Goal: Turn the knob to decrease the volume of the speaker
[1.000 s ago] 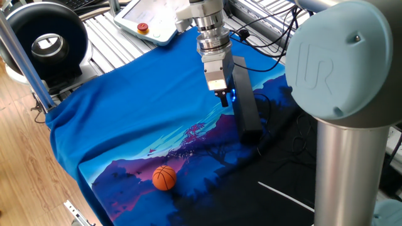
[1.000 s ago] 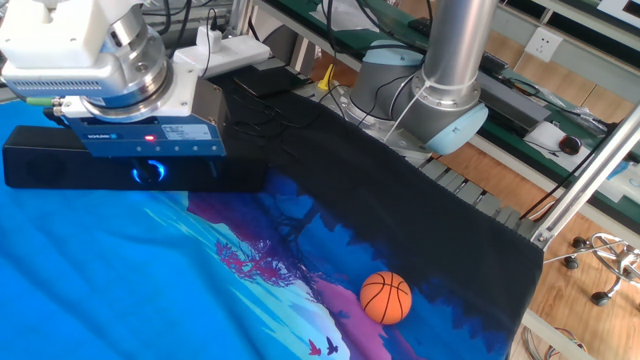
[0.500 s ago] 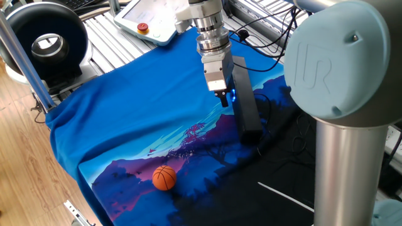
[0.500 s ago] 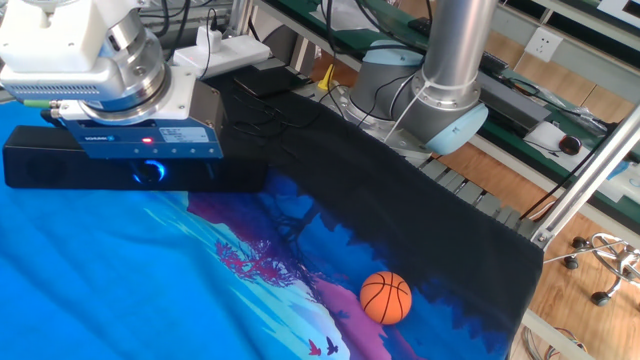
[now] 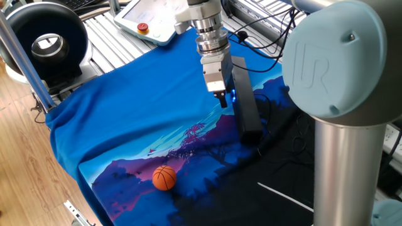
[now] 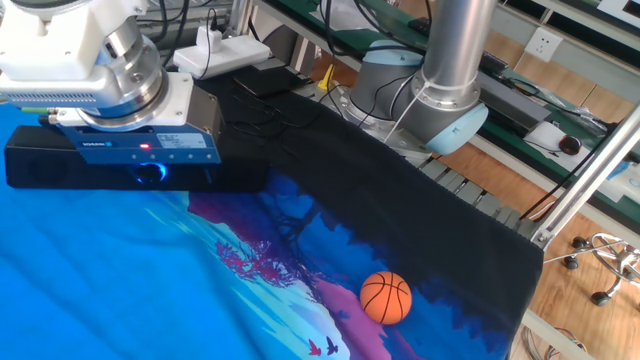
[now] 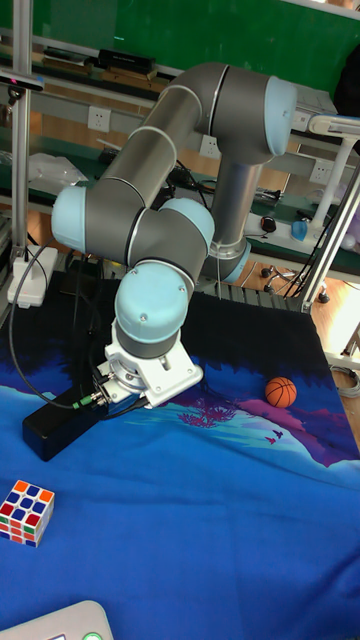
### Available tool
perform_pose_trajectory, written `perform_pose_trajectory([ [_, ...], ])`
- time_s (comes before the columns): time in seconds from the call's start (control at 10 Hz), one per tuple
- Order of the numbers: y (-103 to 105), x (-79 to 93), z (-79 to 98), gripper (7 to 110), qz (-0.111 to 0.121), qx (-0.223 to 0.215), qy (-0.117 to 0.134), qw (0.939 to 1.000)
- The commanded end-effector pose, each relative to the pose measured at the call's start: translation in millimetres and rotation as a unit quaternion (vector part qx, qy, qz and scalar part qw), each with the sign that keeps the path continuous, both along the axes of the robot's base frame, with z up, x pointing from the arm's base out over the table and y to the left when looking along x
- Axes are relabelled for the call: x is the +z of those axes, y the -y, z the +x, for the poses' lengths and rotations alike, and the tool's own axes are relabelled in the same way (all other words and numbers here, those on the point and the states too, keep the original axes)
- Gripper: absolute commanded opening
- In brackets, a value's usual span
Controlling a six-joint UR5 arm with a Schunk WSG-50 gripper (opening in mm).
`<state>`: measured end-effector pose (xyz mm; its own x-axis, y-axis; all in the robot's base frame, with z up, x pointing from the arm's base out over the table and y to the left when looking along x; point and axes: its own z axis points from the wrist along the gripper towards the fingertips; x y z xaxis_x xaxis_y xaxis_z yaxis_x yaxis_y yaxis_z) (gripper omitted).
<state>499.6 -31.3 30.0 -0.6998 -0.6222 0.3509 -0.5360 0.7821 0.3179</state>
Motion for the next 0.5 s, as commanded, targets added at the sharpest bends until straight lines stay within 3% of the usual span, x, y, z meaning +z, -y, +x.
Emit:
perform_pose_trajectory([
  [0.0,-3.9,-5.1,4.1,66,0.006,-0.005,0.003,1.0000],
  [0.4,-3.9,-10.2,6.2,66,0.004,-0.006,0.005,1.0000],
])
